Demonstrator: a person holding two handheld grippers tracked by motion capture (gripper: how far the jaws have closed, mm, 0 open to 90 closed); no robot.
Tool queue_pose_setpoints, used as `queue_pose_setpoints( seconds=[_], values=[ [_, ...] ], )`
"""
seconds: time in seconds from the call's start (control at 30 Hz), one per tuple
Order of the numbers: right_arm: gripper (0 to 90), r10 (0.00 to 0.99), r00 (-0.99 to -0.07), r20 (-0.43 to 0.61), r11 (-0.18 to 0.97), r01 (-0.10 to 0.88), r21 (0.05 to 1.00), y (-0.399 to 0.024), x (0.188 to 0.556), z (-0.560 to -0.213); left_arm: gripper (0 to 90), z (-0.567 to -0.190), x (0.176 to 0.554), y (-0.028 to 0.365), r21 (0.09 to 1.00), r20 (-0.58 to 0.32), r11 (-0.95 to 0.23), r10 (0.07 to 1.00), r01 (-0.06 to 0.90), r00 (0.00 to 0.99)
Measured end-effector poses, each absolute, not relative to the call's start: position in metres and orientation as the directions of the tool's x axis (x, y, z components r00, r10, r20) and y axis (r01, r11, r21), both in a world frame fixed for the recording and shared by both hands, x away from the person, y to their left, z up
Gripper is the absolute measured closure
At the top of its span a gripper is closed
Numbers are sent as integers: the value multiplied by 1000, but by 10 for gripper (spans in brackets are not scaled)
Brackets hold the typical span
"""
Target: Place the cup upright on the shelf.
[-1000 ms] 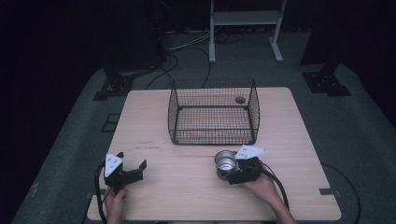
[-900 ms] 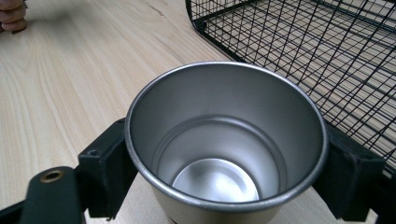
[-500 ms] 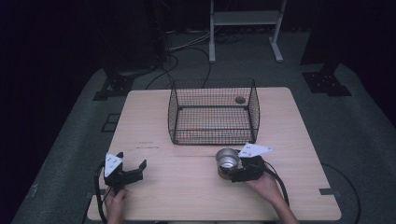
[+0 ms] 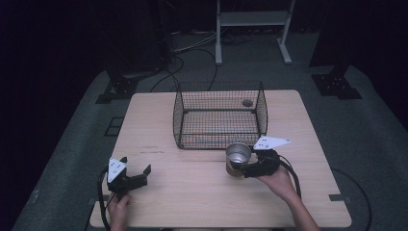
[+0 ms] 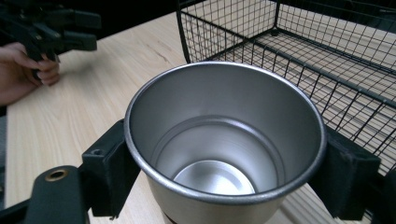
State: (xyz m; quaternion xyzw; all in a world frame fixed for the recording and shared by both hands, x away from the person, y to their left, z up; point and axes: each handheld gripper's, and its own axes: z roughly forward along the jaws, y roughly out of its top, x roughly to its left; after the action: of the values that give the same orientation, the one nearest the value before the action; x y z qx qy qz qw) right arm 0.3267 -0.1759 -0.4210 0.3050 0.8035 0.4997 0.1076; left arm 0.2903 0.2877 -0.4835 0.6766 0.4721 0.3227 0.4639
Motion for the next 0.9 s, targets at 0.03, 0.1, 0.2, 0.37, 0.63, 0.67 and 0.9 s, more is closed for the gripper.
queue_pose_setpoints(
  seconds=[0.03,0.1,0.2,0.37,0.63,0.67,0.9],
  values=[
    [180,598,-791,133,312,382,870,-176,328,-419,0,-483,290,288,932,-1,-124,938,339,346],
    [180,597,-793,123,319,376,870,-176,329,-415,0,-484,290,288,933,-2,-123,938,339,347],
    [180,591,-798,122,318,369,873,-176,331,-408,0,-484,290,288,932,-2,-123,938,340,345],
    [180,593,-796,124,316,371,873,-176,336,-400,0,-484,290,288,933,-2,-124,938,339,346],
    [180,591,-796,133,308,374,875,-176,342,-389,0,-484,291,288,932,-2,-123,938,340,345],
    [180,593,-795,127,310,371,876,-176,342,-388,0,-484,291,288,932,-3,-123,938,341,345],
    [180,594,-794,128,296,364,883,-175,350,-373,0,-483,291,288,932,-5,-121,938,342,346]
  ],
)
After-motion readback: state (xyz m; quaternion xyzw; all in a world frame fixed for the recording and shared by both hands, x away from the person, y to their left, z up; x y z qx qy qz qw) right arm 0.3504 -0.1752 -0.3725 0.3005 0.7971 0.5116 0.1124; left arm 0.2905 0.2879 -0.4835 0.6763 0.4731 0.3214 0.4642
